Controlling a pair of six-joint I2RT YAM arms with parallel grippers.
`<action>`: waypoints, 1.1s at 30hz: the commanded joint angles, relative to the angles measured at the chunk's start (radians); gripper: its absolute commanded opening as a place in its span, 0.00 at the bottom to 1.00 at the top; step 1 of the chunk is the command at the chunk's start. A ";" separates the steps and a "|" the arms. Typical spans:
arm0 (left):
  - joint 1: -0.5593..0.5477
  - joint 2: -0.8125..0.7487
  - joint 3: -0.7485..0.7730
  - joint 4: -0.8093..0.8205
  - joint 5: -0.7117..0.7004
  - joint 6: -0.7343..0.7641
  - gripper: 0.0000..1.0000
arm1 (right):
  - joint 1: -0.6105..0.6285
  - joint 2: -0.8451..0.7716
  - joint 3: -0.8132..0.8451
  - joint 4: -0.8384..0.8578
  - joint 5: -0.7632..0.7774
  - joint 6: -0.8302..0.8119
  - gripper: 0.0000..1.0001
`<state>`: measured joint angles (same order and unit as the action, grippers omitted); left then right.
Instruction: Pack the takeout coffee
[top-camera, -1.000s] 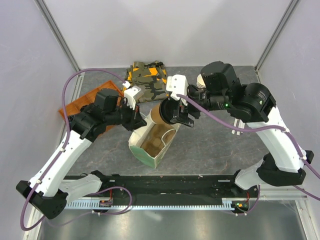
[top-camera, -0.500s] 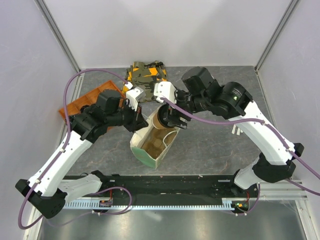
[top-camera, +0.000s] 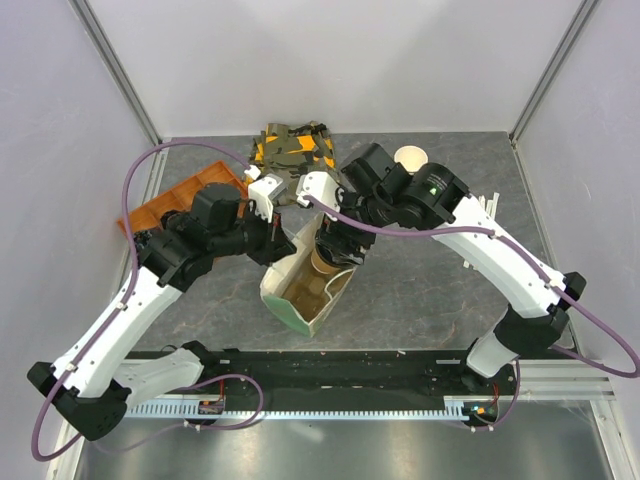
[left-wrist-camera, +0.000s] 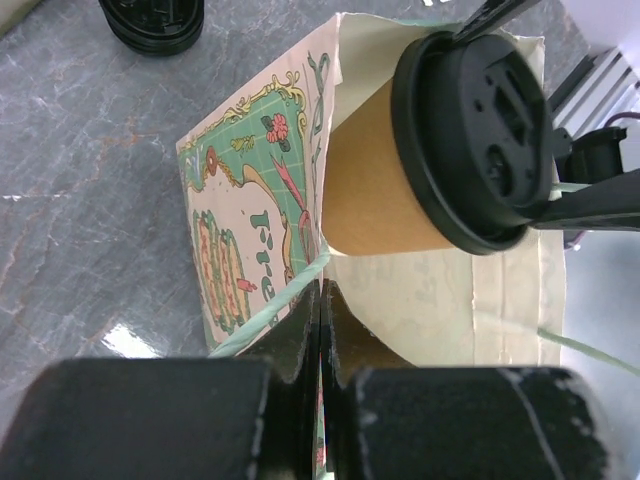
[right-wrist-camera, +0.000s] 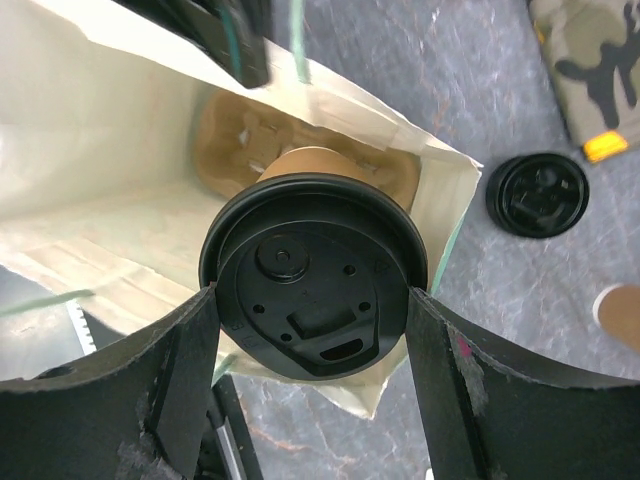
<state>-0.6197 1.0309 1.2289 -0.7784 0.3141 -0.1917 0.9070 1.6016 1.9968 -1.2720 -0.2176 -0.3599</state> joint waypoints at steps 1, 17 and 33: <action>-0.006 -0.023 -0.029 0.062 -0.001 -0.097 0.02 | 0.003 0.011 -0.032 0.058 0.069 0.039 0.61; 0.057 -0.011 -0.100 0.114 0.075 -0.233 0.02 | 0.036 0.021 -0.173 0.200 0.184 0.012 0.59; 0.086 -0.130 -0.230 0.172 0.141 -0.160 0.02 | 0.038 0.000 -0.409 0.387 0.182 -0.021 0.58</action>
<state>-0.5362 0.9367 1.0237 -0.6418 0.4271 -0.3882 0.9405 1.6283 1.6062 -0.9676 -0.0502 -0.3714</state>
